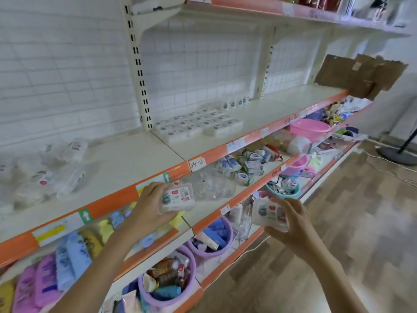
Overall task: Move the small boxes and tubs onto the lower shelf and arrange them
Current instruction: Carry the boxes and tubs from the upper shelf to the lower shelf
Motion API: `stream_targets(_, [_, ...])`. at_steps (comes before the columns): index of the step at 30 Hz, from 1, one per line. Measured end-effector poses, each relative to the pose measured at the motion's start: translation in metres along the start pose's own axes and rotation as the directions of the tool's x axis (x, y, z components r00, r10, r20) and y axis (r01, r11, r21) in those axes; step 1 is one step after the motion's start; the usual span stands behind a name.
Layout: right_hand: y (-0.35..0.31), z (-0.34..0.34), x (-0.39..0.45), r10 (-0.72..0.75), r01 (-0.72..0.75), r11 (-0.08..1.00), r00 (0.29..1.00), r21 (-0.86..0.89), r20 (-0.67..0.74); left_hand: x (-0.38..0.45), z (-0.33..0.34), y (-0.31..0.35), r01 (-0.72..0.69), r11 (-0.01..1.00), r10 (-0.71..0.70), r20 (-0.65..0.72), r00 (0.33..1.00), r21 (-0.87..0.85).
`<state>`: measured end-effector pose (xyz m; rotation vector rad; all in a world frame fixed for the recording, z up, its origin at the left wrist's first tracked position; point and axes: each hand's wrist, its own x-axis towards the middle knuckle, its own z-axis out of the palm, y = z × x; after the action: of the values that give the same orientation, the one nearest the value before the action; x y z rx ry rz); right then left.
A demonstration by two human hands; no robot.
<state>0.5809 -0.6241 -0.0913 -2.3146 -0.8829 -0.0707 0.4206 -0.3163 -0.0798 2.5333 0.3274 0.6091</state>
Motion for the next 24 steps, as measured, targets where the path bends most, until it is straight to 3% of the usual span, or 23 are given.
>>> stream_targets(7, [0.020,0.003,0.094,-0.077,0.078,0.996,0.997,-0.039,0.031,0.082,0.020,-0.009,-0.003,1.000,0.003,-0.081,0.997,0.000])
stream_targets(13, [0.007,0.007,0.206,-0.248,0.256,0.966,0.958,-0.037,0.144,0.149,0.015,-0.033,0.071,0.997,-0.069,-0.163,0.984,0.007])
stream_targets(17, [-0.013,0.024,0.278,-0.397,0.403,0.915,0.897,0.006,0.196,0.183,0.011,-0.051,0.142,0.989,-0.132,-0.156,0.979,0.050])
stream_targets(24, [-0.044,0.079,0.367,-0.521,0.624,0.766,0.744,-0.156,0.418,0.209,0.021,-0.060,0.295,0.952,-0.283,-0.124,0.951,0.085])
